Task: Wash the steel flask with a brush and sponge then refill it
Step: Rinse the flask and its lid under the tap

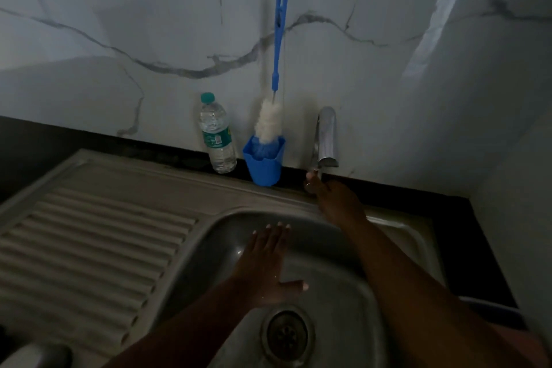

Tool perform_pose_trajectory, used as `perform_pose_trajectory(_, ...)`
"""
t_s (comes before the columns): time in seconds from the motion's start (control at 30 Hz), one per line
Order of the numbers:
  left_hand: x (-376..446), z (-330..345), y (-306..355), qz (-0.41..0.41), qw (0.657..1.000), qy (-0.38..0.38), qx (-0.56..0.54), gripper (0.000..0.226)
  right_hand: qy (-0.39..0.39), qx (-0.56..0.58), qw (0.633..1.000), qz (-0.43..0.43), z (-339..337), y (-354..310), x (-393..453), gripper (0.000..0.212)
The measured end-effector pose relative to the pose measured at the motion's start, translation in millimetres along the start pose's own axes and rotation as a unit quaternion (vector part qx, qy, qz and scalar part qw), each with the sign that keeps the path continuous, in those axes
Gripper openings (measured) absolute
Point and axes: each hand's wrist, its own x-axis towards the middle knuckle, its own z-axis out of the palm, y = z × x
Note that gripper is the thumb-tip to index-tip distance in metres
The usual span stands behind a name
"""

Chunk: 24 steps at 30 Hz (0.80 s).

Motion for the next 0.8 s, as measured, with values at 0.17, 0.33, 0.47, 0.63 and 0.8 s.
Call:
perform_pose_trajectory(0.17, -13, -2, 3, 0.010, 1.000, -0.006, -0.013, 0.113, 0.003, -0.045, 0.999, 0.014, 9, 24, -40, 0.047)
perform_pose_trajectory(0.33, -32, -5, 7, 0.046, 0.999, -0.014, -0.019, 0.114, 0.010, -0.155, 0.987, 0.050, 15, 34, -96, 0.052)
perform_pose_trajectory(0.47, -54, -16, 5, 0.095, 0.995, -0.009, -0.022, 0.113, 0.001, -0.283, 0.958, 0.040, 15, 40, -136, 0.063)
perform_pose_trajectory(0.63, -74, -29, 1, 0.138, 0.990, -0.011, -0.022, 0.112, 0.042, -0.293, 0.951, 0.088, -10, 29, -200, 0.042)
perform_pose_trajectory(0.8, -86, -40, 24, 0.172, 0.985, -0.015, -0.006, 0.112, 0.126, -0.305, 0.932, 0.150, -58, 44, -248, 0.035)
